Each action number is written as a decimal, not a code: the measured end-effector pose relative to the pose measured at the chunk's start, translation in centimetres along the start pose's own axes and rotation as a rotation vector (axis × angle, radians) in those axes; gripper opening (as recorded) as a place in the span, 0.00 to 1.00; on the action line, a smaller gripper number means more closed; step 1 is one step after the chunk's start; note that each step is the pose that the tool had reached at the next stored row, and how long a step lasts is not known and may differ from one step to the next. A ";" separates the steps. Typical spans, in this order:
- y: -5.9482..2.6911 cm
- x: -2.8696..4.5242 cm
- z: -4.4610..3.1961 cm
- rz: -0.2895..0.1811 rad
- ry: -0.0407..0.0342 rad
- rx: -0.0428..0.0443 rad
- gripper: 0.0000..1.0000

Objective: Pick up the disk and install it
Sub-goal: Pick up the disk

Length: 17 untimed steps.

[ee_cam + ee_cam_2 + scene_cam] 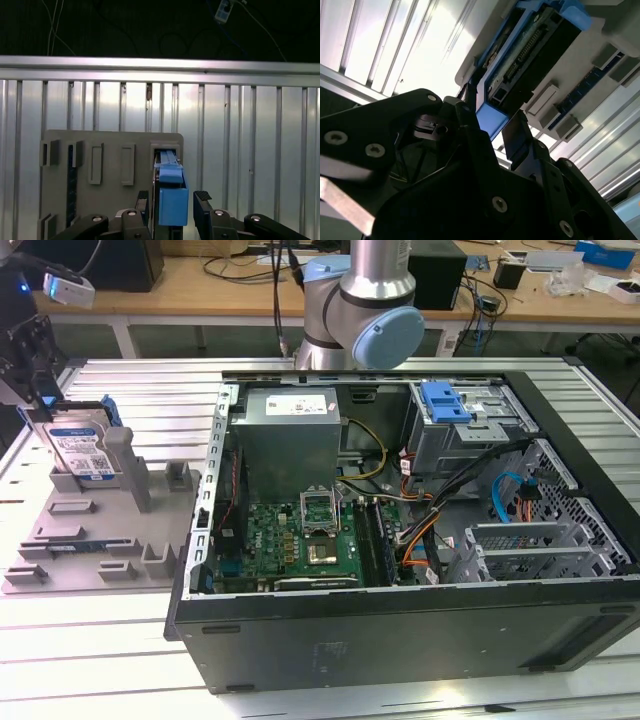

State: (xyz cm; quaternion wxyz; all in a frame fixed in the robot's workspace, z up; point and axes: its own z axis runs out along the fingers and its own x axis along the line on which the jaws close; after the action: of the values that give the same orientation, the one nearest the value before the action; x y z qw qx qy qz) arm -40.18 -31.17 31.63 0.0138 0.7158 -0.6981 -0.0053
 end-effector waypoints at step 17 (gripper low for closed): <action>-0.02 -0.02 1.38 0.000 0.0000 0.0000 0.48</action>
State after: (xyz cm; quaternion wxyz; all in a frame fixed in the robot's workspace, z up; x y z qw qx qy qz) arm -40.19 -31.17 30.25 0.0139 0.7159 -0.6981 -0.0053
